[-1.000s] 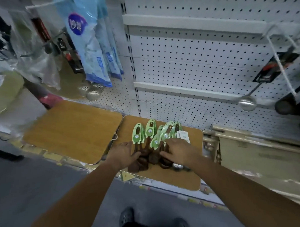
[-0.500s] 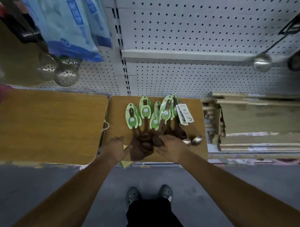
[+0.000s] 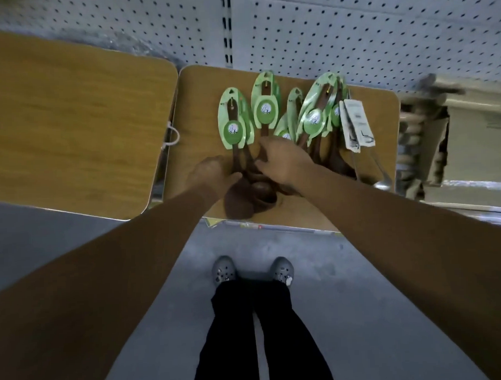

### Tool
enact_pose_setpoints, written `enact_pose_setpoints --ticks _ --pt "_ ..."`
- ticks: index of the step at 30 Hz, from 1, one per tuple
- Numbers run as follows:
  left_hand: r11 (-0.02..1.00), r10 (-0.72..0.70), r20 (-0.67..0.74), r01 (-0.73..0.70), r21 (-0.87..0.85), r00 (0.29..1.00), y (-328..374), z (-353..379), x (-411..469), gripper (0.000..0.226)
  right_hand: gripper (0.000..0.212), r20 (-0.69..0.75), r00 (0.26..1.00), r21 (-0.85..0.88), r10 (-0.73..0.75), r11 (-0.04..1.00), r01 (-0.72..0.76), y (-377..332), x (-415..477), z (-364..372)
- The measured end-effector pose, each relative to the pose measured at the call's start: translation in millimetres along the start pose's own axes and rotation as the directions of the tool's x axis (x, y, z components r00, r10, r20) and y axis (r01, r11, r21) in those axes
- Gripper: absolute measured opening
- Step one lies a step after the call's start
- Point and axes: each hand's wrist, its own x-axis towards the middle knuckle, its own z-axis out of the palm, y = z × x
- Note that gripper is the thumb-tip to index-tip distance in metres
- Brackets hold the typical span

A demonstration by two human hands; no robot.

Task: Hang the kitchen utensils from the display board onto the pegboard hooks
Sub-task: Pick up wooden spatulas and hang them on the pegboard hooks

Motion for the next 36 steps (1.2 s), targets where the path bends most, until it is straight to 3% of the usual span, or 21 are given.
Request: enact_pose_setpoints --ticks 5,9,15,17,19,24,28,32,35,36 --pt "0.989 -0.066 -0.047 0.059 -0.137 0.997 -7.4 15.6 32.6 0.055 0.037 0.001 1.000 0.003 0.018 1.000 -0.018 4.6 30.3 10.2" --pt "0.960 -0.143 -0.072 0.121 -0.251 0.987 -1.1 26.5 50.7 0.036 0.033 0.000 1.000 -0.040 0.027 0.999 -0.027 2.0 52.8 16.9" --pt "0.913 -0.253 -0.147 0.185 -0.364 0.956 7.5 41.5 55.3 0.029 0.032 -0.049 0.997 -0.171 0.054 0.983 -0.062 -6.5 72.6 22.7" --pt "0.880 -0.308 -0.135 0.229 -0.416 0.942 4.0 41.5 52.5 0.028 0.038 -0.073 0.994 -0.188 0.077 0.978 -0.089 -12.0 75.0 25.4" --pt "0.853 -0.348 -0.114 0.264 -0.450 0.930 -6.3 40.5 48.5 0.028 0.030 -0.086 0.992 -0.207 0.090 0.973 -0.106 -17.3 78.1 29.5" --pt "0.768 -0.343 -0.106 0.214 -0.603 0.933 -29.6 35.6 31.0 0.021 0.042 -0.088 0.984 -0.162 0.157 0.972 -0.170 -31.1 82.4 41.3" --pt "0.698 -0.369 -0.157 0.161 -0.697 0.916 -30.8 38.8 12.8 0.015 0.038 -0.075 0.966 -0.031 0.246 0.968 -0.249 -43.0 88.1 45.5" --pt "0.652 -0.393 -0.226 0.097 -0.752 0.891 -31.7 41.6 -4.0 0.011 0.030 0.018 0.946 0.227 0.322 0.920 -0.318 -52.2 103.1 43.2" --pt "0.659 -0.372 -0.286 0.035 -0.751 0.883 -35.7 32.0 -14.5 0.007 0.007 0.145 0.929 0.482 0.341 0.796 -0.367 -54.2 115.8 37.9" --pt "0.659 -0.369 -0.300 0.020 -0.752 0.880 -38.6 27.9 -16.8 0.009 0.009 0.207 0.914 0.558 0.349 0.725 -0.403 -54.9 118.2 35.9"
